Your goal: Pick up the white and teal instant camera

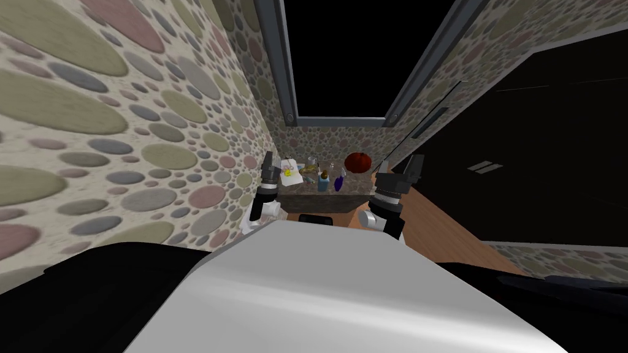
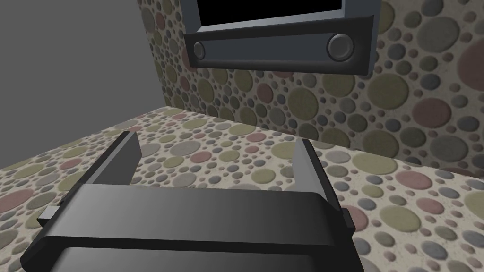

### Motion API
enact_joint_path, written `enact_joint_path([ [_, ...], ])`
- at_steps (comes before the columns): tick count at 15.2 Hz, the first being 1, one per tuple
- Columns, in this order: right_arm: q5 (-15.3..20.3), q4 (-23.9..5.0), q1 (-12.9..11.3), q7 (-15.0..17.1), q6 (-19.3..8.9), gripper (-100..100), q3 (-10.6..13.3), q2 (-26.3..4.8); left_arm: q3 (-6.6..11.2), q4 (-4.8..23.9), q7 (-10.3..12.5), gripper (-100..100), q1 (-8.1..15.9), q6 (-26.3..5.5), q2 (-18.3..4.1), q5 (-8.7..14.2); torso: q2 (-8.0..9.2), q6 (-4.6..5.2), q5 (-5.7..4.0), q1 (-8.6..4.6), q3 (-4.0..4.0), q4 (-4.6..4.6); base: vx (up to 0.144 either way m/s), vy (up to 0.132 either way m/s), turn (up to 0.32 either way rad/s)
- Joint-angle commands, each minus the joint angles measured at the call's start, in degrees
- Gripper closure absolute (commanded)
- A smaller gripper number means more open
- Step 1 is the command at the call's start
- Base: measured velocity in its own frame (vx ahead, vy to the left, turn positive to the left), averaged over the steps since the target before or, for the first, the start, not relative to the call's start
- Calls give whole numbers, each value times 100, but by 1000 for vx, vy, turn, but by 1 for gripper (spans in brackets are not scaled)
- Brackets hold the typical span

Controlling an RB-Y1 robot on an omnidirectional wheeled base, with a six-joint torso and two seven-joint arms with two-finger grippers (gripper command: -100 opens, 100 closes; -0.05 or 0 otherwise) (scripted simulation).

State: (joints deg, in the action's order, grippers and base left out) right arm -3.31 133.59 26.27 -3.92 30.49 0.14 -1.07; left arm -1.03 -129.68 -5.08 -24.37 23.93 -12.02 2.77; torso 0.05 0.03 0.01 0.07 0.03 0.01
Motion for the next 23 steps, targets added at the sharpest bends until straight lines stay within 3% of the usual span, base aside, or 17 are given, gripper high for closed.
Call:
enact_joint_path([
  [1,0,0,0,0,0,0,0,0,21,13,29,-100,36,-269,-111,71,0,0,0,0,0,0,-16,13,-126],
  [2,0,0,0,0,0,0,0,0,44,34,63,-100,74,-401,-247,162,1,-1,0,0,0,0,-18,10,-155],
  [4,0,0,0,0,0,0,0,0,44,34,63,-100,74,-535,-247,162,2,-1,0,0,1,0,-16,11,-79],
  [7,0,0,0,0,0,0,0,0,95,80,139,-100,157,-975,-521,361,0,-1,0,0,0,0,-14,11,-132],
  [9,0,0,0,0,0,0,0,0,95,80,139,-100,157,-1114,-521,361,0,-1,0,1,0,0,-15,14,-105],
  [12,0,0,0,0,0,0,0,0,151,131,221,-100,247,-1554,-796,578,1,-1,0,0,1,0,-17,8,-165],
  [14,0,0,0,0,0,0,0,0,151,131,221,-100,247,-1746,-796,578,1,-1,0,0,1,0,-16,13,-95],
  [15,0,0,1,0,0,0,0,0,179,158,264,-100,295,-1886,-932,692,1,-3,0,0,1,0,-15,9,-125],
  [17,0,0,0,0,0,0,0,0,179,158,264,-100,295,-2077,-932,692,0,-1,0,0,0,0,-14,10,-103],
  [18,0,0,1,0,0,0,0,0,209,187,308,-100,343,-2231,-1068,809,0,-3,0,-1,0,0,-16,8,-141],
  [23,0,0,0,0,0,0,0,0,239,216,353,-100,393,-2765,-1202,929,0,-1,0,-1,0,0,-14,9,-121],
])
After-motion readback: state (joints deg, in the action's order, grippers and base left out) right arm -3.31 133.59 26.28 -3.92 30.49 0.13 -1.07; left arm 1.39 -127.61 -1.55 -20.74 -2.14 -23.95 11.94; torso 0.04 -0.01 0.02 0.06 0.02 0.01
